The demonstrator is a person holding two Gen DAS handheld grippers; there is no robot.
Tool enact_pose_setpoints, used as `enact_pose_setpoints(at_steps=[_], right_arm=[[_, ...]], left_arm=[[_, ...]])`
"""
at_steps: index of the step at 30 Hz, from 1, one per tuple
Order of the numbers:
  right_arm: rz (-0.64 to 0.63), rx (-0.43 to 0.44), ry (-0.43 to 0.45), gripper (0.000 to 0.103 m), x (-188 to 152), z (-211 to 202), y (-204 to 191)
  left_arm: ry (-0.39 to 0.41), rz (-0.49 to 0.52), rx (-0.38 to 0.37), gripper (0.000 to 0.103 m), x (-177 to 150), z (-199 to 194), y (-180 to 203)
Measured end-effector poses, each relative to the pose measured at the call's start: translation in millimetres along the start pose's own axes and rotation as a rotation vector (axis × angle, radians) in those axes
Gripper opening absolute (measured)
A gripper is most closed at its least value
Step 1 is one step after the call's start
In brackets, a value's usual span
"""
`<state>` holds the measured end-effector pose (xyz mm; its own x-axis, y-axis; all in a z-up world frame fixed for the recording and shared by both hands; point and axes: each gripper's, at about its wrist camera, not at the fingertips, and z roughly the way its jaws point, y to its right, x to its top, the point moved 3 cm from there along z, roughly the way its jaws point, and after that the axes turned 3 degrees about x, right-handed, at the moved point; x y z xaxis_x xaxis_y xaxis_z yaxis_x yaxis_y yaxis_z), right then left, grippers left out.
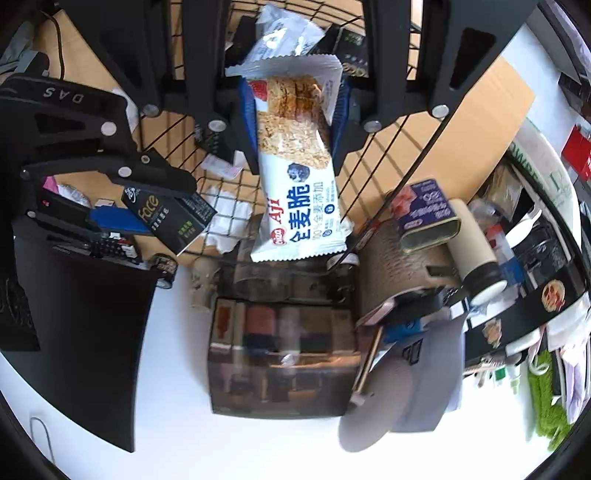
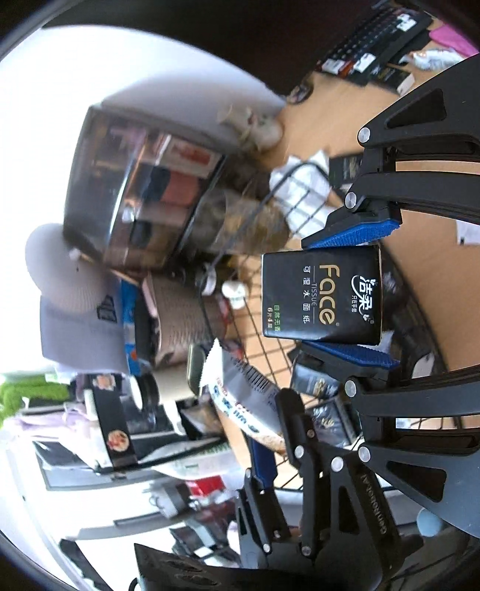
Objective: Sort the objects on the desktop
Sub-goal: 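Carry both held items over the wire basket and open both tools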
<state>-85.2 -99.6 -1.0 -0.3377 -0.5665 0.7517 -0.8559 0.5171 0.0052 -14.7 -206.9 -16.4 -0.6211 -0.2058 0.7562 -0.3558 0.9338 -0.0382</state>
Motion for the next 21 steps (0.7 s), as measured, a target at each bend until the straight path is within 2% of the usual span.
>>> enact_pose_setpoints(at_steps=[9,10,12,14,21], right_arm=[[0.002,0.020,-0.008,0.047,-4.6,4.6,-3.1],[0.000,0.020,0.000,0.047,-4.6,3.8,-3.6],[-0.002,0.007,0.011,0.061,-4.4,2.7,-3.5],[0.013,0.013,0.018,0.062,-3.9,1.0,-0.8],[0.034,0.010,0.033,0.062,-0.3,-5.2,6.4]], left_arm=[[-0.012,-0.020,0.013,0.038,-6.6,1.6,-7.7],[-0.009,-0.024,0.012,0.040,-6.2,0.8,-7.9],[0.002,-0.034,0.015,0.067,-5.2,-1.5,-8.7],[0.017,-0.051,0.016,0.071,-4.0,-4.2,-10.8],[0.019,-0.051,-0.007,0.071,-2.9,-6.1,-10.5]])
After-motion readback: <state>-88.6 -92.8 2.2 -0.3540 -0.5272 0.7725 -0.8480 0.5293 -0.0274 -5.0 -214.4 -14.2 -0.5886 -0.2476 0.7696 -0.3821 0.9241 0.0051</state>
